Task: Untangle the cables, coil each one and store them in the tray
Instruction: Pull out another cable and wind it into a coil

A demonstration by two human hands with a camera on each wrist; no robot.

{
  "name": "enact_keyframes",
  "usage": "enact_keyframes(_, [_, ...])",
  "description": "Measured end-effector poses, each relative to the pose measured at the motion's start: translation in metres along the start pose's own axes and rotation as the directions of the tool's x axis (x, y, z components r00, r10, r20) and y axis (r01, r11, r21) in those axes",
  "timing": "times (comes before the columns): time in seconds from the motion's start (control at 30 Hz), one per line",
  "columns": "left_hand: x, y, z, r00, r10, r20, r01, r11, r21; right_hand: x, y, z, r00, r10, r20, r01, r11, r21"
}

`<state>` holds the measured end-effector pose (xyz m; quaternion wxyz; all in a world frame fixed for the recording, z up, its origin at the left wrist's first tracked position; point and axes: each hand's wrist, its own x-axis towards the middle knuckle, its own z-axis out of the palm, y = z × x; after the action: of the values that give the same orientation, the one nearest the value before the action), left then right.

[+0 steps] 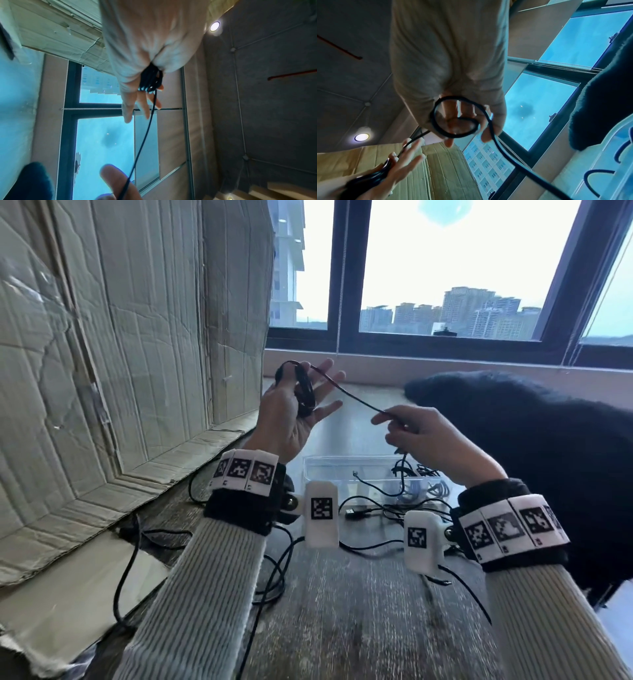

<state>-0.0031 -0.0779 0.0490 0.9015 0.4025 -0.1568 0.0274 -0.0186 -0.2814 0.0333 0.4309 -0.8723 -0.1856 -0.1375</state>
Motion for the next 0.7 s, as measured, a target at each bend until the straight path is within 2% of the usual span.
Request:
enact_keyframes(0.07, [0.0, 0.003, -0.001, 0.999, 0.035, -0.026, -0.037, 0.997, -0.071, -0.002, 0.001, 0.003, 0.992, 0.034, 0.125, -0.03, 0.999, -0.032])
enact_keyframes(0.17, [0.001, 0.012, -0.007, 0.993, 0.085, -0.076, -0.091, 0.992, -0.087, -0.002, 0.011, 0.0, 0.972, 0.12, 0.202, -0.061, 0.959, -0.276])
enact_keyframes(0.23, [0.003, 0.018, -0.012, 0.989, 0.102, -0.105, -0.105, 0.994, -0.016, -0.002, 0.018, -0.004, 0.959, 0.193, 0.209, -0.103, 0.92, -0.378])
enact_keyframes(0.3, [0.004, 0.022, -0.015, 0.988, 0.125, -0.088, -0.116, 0.988, 0.101, 0.0, 0.019, -0.006, 0.963, 0.199, 0.182, -0.115, 0.913, -0.391])
enact_keyframes(0.4, [0.004, 0.019, -0.014, 0.992, 0.126, -0.033, -0.115, 0.969, 0.221, 0.001, 0.003, 0.002, 0.985, 0.132, 0.11, -0.107, 0.972, -0.211])
enact_keyframes(0.43, [0.003, 0.016, -0.012, 0.993, 0.115, -0.025, -0.106, 0.967, 0.233, 0.0, -0.007, 0.007, 0.983, 0.128, 0.133, -0.116, 0.989, -0.094])
enact_keyframes(0.5, [0.001, 0.01, -0.005, 0.994, 0.105, -0.025, -0.096, 0.965, 0.245, -0.003, -0.027, 0.019, 0.954, 0.113, 0.277, -0.157, 0.978, 0.141])
enact_keyframes(0.53, [-0.001, 0.007, -0.001, 0.994, 0.109, -0.027, -0.099, 0.964, 0.248, -0.005, -0.033, 0.026, 0.936, 0.09, 0.339, -0.165, 0.966, 0.2])
enact_keyframes(0.6, [-0.002, 0.003, 0.006, 0.99, 0.138, -0.034, -0.125, 0.96, 0.251, -0.006, -0.039, 0.036, 0.934, 0.04, 0.354, -0.115, 0.974, 0.193])
enact_keyframes(0.7, [-0.002, 0.003, 0.007, 0.987, 0.152, -0.059, -0.134, 0.961, 0.241, -0.005, -0.038, 0.041, 0.965, 0.033, 0.259, -0.067, 0.99, 0.123])
